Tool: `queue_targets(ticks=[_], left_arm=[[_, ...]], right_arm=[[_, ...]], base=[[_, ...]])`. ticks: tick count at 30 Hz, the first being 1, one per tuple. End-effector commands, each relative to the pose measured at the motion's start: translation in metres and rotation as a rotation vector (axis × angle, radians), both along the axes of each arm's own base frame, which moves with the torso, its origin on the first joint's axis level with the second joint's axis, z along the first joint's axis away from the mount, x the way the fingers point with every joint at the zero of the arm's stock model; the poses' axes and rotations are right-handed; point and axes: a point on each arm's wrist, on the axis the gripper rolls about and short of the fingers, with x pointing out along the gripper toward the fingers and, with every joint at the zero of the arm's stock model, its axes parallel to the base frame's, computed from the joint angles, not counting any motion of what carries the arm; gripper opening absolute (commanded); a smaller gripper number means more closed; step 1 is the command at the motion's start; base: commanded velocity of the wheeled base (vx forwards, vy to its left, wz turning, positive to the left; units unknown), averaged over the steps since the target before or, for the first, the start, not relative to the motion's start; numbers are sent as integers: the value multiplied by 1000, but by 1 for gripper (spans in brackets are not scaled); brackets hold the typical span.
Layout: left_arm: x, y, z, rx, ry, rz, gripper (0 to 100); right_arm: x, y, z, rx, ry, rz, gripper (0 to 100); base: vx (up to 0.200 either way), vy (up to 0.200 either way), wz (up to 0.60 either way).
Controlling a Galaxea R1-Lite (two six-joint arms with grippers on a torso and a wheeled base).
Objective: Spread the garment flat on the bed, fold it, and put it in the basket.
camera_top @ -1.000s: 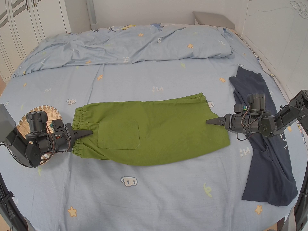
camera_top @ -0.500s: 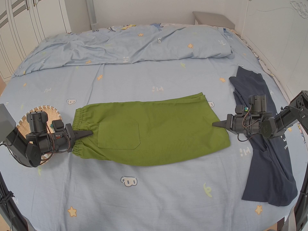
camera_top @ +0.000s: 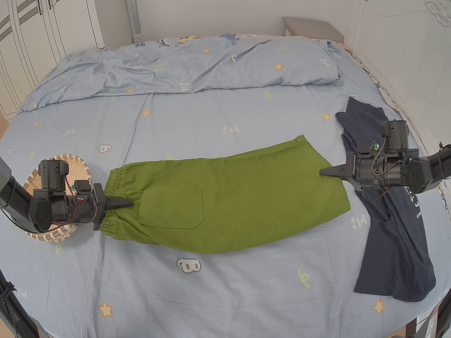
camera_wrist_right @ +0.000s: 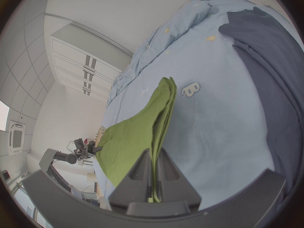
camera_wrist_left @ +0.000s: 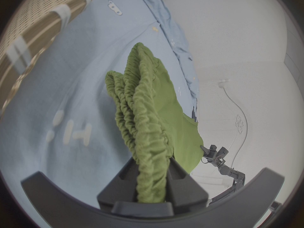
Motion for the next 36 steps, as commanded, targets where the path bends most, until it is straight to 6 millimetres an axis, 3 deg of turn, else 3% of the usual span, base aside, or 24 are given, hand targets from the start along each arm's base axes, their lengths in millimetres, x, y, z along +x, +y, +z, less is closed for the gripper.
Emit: queue_targets(ticks=[1,3,5,11,13,15,18,25,33,36], left_arm=[[-19,1,44,39,-72,-12,0],[-24,1,44,50,-63,-20,0],[-41,4,40,83,-30,-34,0],[-77,3,21,137,44,-86,0],[-84,3,17,150,51,-94,0],[-103,4,7,176,62,-109,0],[-115,7,-2,179,88,-102,0],[-136,12,-21,210,117,-113,0],[-140,13,-25,214,124,-115,0],[-141,15,-25,213,121,-106,0]], right_arm=[[-50,-1,43,1,-17,9,0],[-58,-2,42,-1,-6,11,0],[-88,-3,35,-8,29,18,0],[-148,-2,10,-25,119,59,0],[-158,-2,5,-28,138,72,0],[-185,2,-15,-46,202,115,0],[-202,3,-28,-55,223,141,0],[-218,3,-49,-55,216,169,0],[-207,7,-73,-67,264,177,0],[-200,9,-90,-71,279,175,0]], base=[[0,0,0],[0,0,0],[0,0,0],[0,0,0],[0,0,0],[0,0,0],[0,0,0],[0,0,0],[0,0,0],[0,0,0]])
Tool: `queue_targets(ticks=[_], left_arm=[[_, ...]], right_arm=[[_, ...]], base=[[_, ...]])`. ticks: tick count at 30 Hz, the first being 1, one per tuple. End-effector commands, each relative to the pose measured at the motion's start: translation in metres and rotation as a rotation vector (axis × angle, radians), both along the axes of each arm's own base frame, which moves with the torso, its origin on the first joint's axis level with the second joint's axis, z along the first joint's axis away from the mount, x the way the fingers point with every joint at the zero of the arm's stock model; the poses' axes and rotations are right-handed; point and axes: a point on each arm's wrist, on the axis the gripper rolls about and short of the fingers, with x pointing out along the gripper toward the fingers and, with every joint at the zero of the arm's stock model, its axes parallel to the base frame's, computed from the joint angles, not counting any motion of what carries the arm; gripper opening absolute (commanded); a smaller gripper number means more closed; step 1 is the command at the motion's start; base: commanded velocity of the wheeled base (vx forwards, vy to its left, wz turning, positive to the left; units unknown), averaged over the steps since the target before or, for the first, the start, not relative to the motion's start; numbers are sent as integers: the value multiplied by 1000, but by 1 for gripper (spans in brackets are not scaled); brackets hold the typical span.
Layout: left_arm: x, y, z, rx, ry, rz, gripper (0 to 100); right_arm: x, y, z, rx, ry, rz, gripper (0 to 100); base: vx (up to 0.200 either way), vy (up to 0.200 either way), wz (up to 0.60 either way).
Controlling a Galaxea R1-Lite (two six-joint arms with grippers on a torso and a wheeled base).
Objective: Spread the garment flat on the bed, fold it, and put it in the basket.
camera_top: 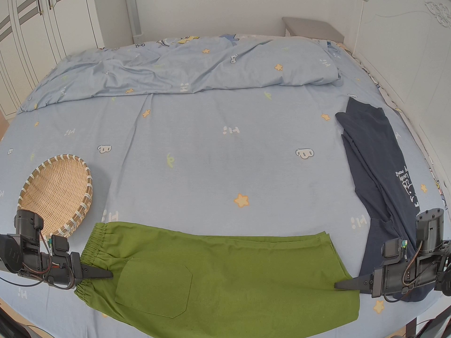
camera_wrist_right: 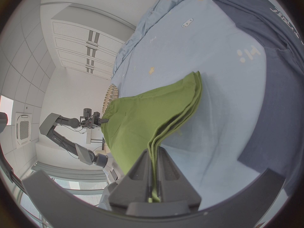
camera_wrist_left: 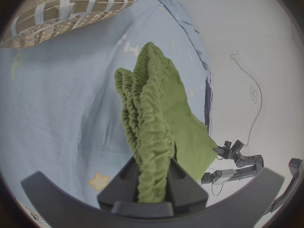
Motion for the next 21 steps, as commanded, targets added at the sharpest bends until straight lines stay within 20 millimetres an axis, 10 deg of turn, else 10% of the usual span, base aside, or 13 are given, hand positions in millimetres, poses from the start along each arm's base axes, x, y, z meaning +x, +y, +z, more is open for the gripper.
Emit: queue_targets(ticks=[1,7,8,21], left_arm=[[-2,2,-1,-2,4,14,0],[-2,5,0,1,0,25,0],[-2,6,0,2,-3,31,0],[-5,13,5,44,-58,46,0]], right_arm=[[8,3,-34,-33,103,1,0],[13,5,-57,-44,131,-1,0],[14,5,-59,-46,133,-1,100],[9,-7,-32,31,-56,-103,100]], base=[[0,0,0],[0,0,0],[0,0,0],[0,0,0]])
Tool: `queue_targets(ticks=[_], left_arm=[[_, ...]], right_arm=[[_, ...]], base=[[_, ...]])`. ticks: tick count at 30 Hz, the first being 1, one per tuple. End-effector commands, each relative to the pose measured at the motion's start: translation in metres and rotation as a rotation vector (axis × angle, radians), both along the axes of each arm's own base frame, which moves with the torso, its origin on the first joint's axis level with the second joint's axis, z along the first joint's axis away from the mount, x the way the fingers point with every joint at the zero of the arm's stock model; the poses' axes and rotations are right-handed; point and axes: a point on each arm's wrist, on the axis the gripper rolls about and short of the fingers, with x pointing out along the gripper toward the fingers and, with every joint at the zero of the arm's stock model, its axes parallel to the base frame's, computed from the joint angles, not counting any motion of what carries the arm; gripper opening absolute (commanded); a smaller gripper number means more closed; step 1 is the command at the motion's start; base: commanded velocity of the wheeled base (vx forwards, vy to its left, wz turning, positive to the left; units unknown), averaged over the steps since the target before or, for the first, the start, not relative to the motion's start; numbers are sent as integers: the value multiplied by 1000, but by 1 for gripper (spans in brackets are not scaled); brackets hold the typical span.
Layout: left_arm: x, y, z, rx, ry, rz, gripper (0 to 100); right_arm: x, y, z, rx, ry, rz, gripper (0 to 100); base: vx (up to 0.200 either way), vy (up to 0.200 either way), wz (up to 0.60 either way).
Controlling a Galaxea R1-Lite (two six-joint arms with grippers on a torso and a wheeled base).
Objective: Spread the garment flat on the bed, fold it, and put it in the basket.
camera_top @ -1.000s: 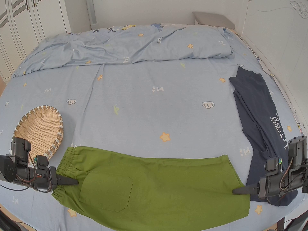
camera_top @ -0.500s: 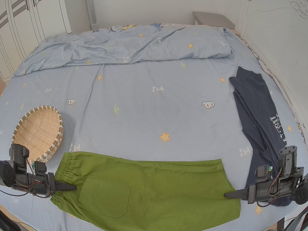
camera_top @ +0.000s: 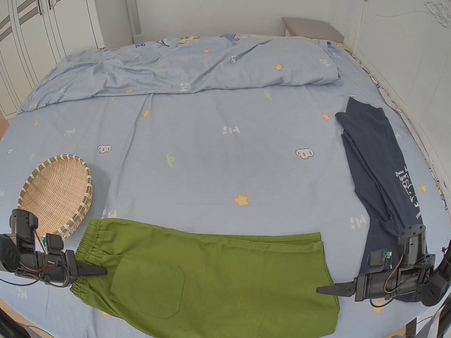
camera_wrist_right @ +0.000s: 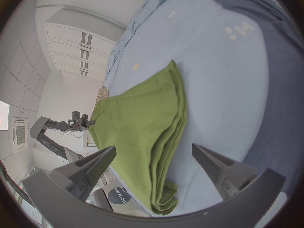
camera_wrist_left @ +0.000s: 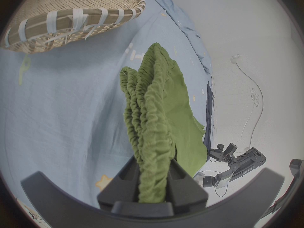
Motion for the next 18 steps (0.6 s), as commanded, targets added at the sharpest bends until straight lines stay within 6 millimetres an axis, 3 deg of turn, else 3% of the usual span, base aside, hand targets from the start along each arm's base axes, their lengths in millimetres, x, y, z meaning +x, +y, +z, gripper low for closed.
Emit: queue_targets(ticks=[1,3,9,18], left_arm=[[-3,4,4,37,-43,1,0],[-5,5,7,52,-70,3,0],[-12,12,37,121,-214,55,0],[-11,13,62,236,-281,110,0]], right_arm=[[-7,-9,22,42,-89,-63,100],[-5,-9,29,57,-126,-70,100],[7,-9,83,116,-340,-82,100],[17,-7,149,133,-410,-81,100]], base=[[0,0,0],[0,0,0],[0,0,0],[0,0,0]])
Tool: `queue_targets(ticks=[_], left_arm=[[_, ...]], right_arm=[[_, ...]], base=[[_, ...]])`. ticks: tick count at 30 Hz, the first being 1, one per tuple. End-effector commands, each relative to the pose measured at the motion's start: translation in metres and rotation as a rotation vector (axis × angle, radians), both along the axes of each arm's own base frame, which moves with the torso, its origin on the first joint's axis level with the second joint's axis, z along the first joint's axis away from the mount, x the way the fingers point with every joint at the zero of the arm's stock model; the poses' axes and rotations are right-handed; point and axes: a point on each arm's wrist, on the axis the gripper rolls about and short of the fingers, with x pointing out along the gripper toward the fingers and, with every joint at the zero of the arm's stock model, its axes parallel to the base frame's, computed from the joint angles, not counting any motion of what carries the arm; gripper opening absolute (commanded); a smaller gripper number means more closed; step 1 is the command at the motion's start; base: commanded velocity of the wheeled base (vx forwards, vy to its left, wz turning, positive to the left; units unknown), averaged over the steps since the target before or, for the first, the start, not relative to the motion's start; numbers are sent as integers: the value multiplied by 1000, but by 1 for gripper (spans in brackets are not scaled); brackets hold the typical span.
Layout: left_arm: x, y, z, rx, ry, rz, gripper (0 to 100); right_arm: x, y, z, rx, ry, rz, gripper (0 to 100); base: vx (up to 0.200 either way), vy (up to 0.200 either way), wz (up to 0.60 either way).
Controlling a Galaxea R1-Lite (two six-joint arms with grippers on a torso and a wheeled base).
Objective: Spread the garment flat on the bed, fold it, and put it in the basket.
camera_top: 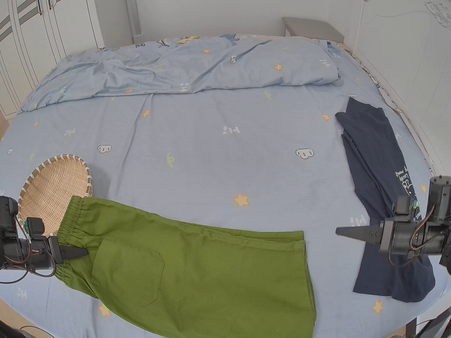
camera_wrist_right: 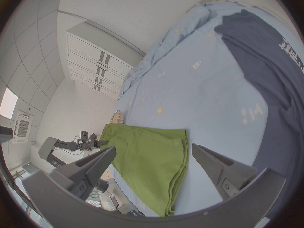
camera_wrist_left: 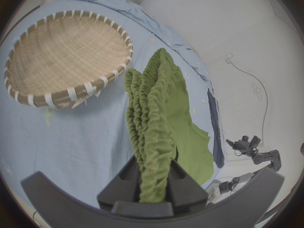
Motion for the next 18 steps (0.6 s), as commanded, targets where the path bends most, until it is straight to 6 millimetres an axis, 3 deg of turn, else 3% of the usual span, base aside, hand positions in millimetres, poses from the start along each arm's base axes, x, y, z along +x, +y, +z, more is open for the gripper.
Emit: queue_targets(ticks=[1,10,14,18], left_arm=[[-1,0,32,90,-95,36,0],[-4,-26,98,118,-72,-122,0],[-4,-38,108,144,-59,-198,0],[-3,-64,111,207,-49,-293,0]], right_arm=[[-6,-1,59,43,-178,1,100],[-8,-3,59,35,-165,-4,100],[-11,-5,60,36,-174,-9,100],[-12,-5,61,34,-171,-10,100]], base=[[0,0,0],[0,0,0],[0,0,0],[0,0,0]])
